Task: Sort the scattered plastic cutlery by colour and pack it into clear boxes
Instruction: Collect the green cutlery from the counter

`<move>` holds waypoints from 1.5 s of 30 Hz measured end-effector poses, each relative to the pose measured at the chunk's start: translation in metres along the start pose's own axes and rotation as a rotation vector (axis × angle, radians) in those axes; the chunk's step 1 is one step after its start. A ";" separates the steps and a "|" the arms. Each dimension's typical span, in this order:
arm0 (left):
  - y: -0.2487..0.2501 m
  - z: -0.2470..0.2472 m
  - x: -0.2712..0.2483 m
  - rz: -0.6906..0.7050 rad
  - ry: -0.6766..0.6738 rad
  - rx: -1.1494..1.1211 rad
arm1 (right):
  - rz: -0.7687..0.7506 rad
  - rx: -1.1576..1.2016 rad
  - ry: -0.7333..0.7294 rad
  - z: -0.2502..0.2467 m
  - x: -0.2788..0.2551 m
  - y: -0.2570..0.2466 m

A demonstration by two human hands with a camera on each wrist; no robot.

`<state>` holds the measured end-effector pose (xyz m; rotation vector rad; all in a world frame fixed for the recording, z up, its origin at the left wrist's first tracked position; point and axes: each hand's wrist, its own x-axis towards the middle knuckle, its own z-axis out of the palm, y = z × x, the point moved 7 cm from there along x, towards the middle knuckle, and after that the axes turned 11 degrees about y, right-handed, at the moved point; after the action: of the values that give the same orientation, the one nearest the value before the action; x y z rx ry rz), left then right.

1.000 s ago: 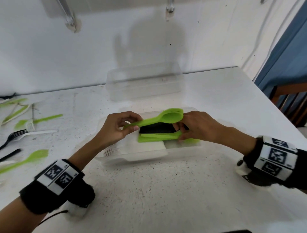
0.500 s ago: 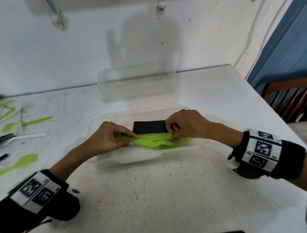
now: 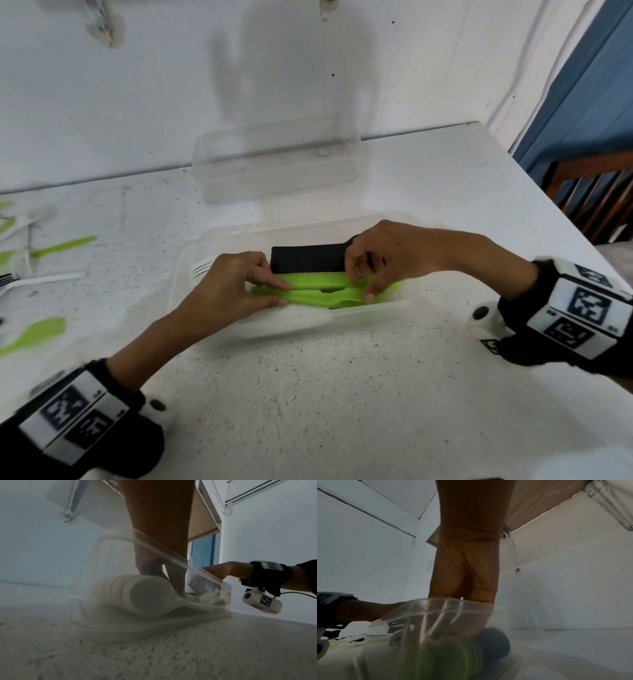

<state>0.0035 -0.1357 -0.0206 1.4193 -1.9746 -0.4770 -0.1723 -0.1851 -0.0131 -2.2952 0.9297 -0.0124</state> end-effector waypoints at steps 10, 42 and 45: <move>0.021 0.009 0.008 0.007 -0.003 0.143 | 0.011 -0.130 0.013 -0.004 -0.010 -0.003; 0.006 0.013 0.006 -0.201 -0.014 0.025 | -0.143 -0.162 0.248 -0.012 -0.008 -0.015; 0.008 0.014 0.008 -0.213 -0.012 0.070 | -0.117 -0.130 0.265 -0.021 -0.003 -0.004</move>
<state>-0.0133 -0.1418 -0.0227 1.6840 -1.8748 -0.5161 -0.1773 -0.1930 0.0065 -2.5083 0.9489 -0.3214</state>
